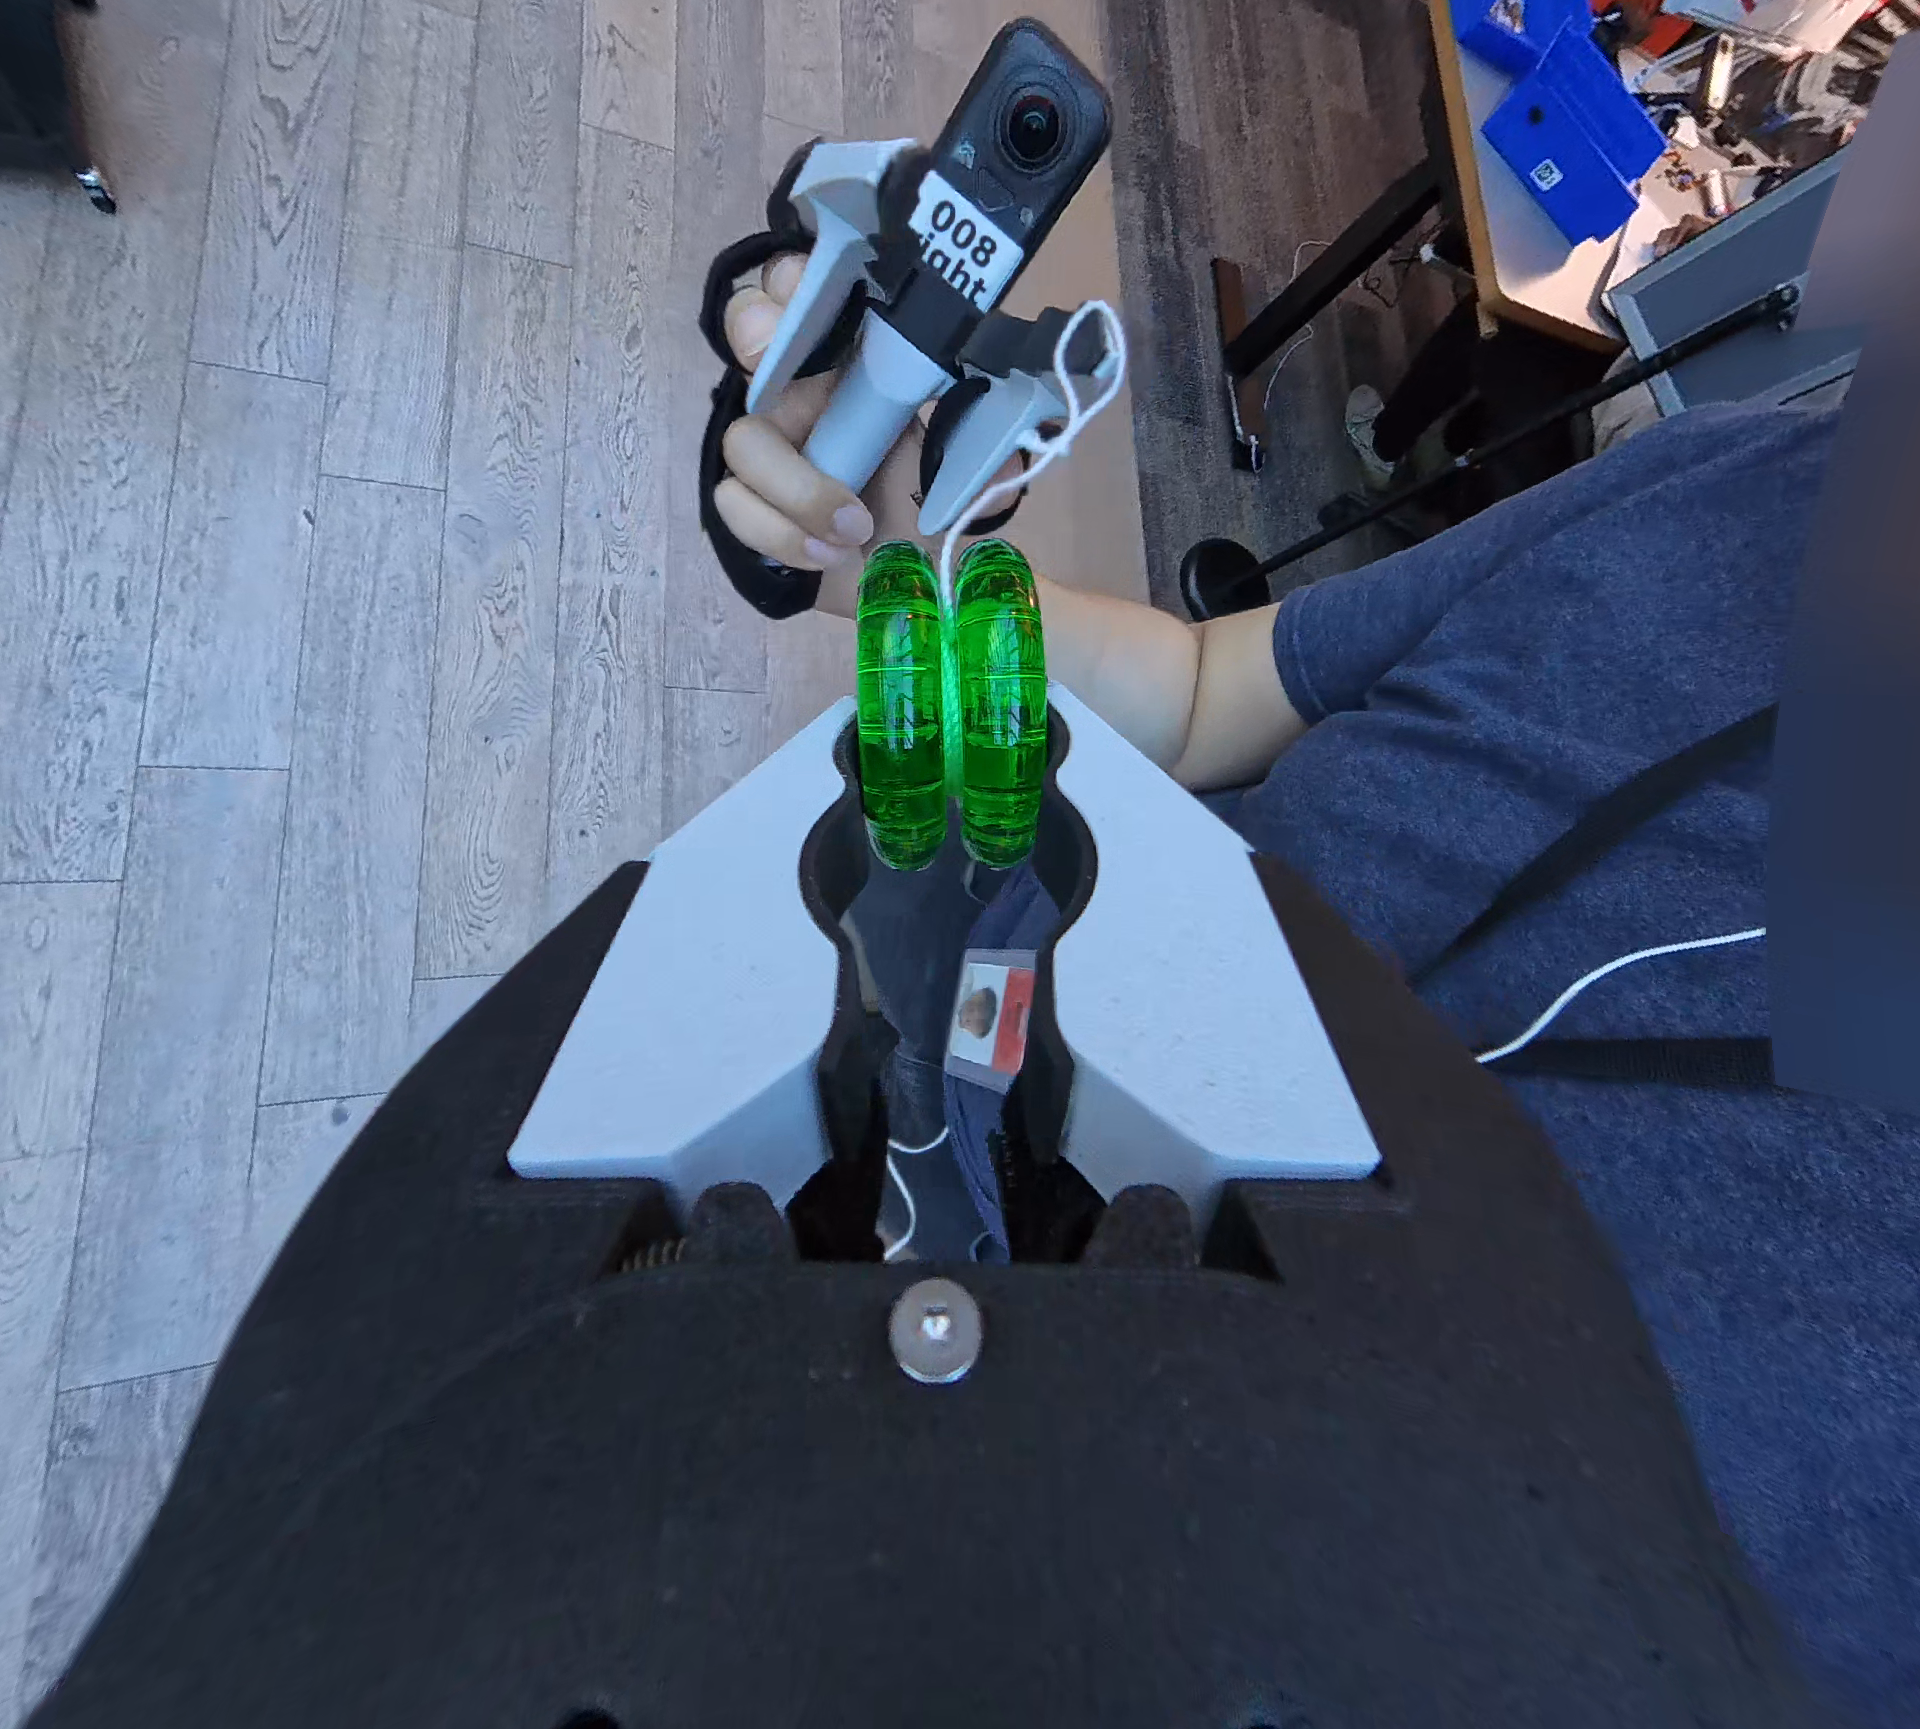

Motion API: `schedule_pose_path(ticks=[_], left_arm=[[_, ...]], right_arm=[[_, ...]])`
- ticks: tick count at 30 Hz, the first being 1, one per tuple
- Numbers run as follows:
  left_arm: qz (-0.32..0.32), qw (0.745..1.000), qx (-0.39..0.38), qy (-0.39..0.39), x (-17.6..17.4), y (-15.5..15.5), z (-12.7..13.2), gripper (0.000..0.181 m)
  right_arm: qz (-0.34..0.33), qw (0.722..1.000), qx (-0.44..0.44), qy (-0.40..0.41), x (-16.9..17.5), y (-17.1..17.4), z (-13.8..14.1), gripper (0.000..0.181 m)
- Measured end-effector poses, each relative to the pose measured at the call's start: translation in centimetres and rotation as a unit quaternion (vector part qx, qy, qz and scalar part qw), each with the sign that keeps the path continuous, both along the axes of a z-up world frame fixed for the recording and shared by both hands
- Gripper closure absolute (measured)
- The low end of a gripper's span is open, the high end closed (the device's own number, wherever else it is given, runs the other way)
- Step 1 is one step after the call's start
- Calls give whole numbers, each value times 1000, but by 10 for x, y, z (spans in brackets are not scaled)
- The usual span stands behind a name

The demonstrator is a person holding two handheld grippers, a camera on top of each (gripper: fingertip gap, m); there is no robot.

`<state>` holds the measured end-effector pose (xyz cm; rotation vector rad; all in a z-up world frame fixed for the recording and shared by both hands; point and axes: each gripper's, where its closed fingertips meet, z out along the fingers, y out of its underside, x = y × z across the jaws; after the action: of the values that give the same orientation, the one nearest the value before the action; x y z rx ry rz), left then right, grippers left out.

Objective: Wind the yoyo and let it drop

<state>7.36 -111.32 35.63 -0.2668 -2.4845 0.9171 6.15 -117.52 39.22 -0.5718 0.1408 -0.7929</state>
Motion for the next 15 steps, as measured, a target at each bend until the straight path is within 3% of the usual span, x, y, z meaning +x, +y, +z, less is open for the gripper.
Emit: schedule_pose_path(ticks=[6,10,15], left_arm=[[-2,995,-12,-95,2,-13,-3,155],[1,996,-1,-90,-3,-20,-4,155],[2,996,8,-93,1,-21,-3,155]], right_arm=[[-20,998,56,5,14,-12,-3,136],[-29,996,82,23,25,-16,-4,132],[-2,999,50,13,18,-8,-8,143]])
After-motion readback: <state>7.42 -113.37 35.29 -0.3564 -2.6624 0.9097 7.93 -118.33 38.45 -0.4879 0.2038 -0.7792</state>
